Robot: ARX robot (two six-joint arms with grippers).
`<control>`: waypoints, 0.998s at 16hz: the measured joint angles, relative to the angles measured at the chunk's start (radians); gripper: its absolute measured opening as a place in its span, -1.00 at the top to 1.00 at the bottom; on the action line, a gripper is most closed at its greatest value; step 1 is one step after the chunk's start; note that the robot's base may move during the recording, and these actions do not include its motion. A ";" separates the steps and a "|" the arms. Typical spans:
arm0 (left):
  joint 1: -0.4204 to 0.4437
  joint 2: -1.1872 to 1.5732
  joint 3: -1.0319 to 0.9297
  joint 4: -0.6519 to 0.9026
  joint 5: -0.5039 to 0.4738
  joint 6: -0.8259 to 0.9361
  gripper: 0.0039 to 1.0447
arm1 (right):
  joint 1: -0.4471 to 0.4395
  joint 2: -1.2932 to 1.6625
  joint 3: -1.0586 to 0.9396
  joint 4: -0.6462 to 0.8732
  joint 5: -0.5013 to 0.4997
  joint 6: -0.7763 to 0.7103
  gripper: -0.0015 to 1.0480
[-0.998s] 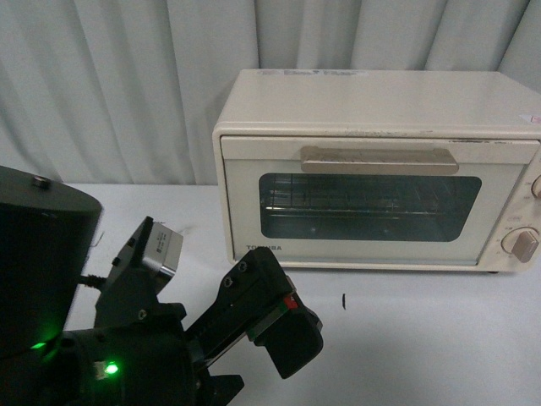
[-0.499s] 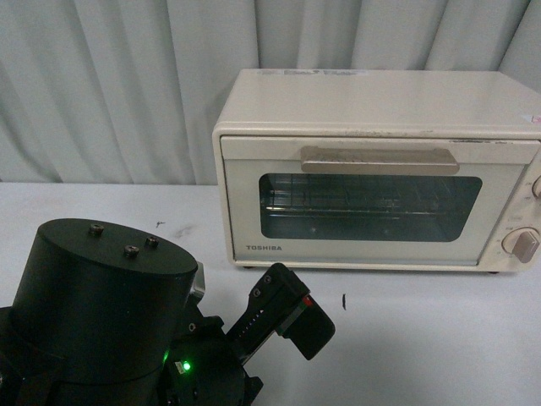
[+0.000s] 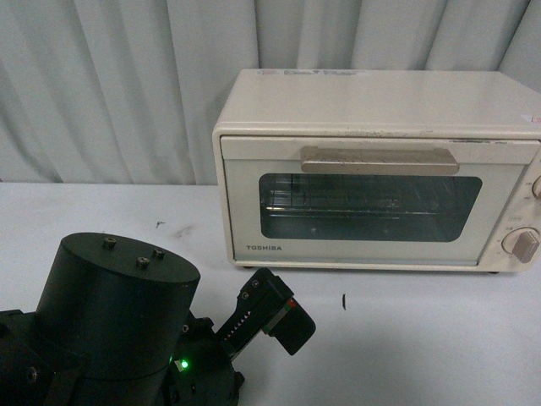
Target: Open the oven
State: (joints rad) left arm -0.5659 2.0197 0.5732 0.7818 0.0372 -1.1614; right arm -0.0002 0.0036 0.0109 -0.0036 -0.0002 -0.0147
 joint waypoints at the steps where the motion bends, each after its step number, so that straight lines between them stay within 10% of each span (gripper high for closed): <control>1: 0.000 0.002 0.001 0.000 0.006 -0.001 -0.88 | 0.000 0.000 0.000 0.000 0.000 0.000 -0.87; 12: -0.001 0.002 0.006 -0.011 0.010 0.007 -0.88 | 0.000 0.000 0.000 0.000 0.000 0.000 -0.87; 14: -0.002 0.002 0.006 -0.011 0.007 0.008 -0.88 | 0.151 0.190 0.063 -0.035 0.355 0.050 -0.87; 16: -0.002 0.002 0.007 -0.011 0.011 0.009 -0.88 | 0.123 0.467 0.171 0.246 0.498 0.027 -0.87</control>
State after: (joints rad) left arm -0.5674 2.0216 0.5800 0.7712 0.0479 -1.1522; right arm 0.1226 0.4709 0.1818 0.2428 0.4976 0.0128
